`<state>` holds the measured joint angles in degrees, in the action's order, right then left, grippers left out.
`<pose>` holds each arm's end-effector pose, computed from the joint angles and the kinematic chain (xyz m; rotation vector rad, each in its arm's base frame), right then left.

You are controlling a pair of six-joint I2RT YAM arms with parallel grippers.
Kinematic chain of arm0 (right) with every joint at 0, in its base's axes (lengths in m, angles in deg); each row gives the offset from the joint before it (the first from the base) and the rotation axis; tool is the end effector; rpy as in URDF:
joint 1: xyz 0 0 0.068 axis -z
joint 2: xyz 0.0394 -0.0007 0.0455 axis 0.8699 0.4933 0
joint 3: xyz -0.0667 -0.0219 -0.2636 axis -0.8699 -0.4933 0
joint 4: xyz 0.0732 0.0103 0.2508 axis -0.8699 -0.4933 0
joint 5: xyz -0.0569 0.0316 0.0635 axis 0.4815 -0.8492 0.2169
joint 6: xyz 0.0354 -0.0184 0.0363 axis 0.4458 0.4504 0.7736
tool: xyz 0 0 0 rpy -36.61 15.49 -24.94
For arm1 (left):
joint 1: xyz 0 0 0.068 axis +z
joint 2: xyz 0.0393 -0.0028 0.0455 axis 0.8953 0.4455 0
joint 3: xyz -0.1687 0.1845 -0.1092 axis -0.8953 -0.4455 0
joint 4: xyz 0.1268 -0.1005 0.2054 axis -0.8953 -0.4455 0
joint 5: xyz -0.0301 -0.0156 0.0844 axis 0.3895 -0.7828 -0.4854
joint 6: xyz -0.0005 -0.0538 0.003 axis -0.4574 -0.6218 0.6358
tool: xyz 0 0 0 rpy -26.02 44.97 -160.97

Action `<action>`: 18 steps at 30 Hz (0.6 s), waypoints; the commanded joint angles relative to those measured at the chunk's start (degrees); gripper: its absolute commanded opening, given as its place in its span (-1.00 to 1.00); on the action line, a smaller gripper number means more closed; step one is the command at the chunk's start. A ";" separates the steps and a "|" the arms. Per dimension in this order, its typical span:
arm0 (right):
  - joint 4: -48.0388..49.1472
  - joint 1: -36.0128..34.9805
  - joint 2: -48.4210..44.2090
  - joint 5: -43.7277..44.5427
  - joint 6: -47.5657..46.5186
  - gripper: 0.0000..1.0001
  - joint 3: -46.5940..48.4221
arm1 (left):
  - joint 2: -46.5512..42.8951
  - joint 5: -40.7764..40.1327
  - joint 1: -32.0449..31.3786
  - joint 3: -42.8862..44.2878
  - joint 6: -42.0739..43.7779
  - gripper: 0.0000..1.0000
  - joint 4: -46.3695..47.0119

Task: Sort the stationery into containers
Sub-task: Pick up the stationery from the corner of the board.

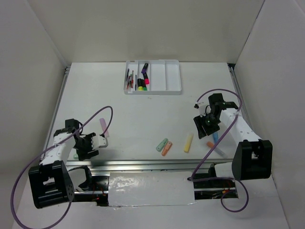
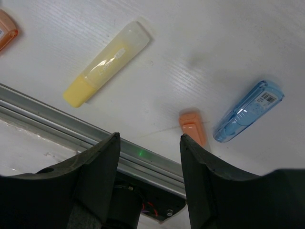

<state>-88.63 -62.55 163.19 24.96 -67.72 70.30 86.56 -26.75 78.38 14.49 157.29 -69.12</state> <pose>0.2264 0.0161 0.2233 -0.6557 2.8272 0.2656 0.1529 0.0299 0.1641 1.5951 2.3149 -0.0902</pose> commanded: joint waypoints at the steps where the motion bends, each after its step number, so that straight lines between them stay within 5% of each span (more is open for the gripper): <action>1: 1.58 0.00 -0.27 0.32 0.11 0.21 2.01 | 2.03 -0.25 -0.50 -1.62 2.45 0.48 3.98; 8: 1.67 0.09 0.44 0.14 0.20 0.20 2.10 | 8.69 1.93 -3.13 0.47 -3.43 0.04 9.00; 18: 2.11 0.53 0.08 0.05 0.20 0.19 1.74 | 12.93 13.54 -11.65 19.52 -19.92 -0.60 2.23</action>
<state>-88.59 -62.38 163.37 24.96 -67.72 70.30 100.15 -20.83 70.29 27.41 145.46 -65.34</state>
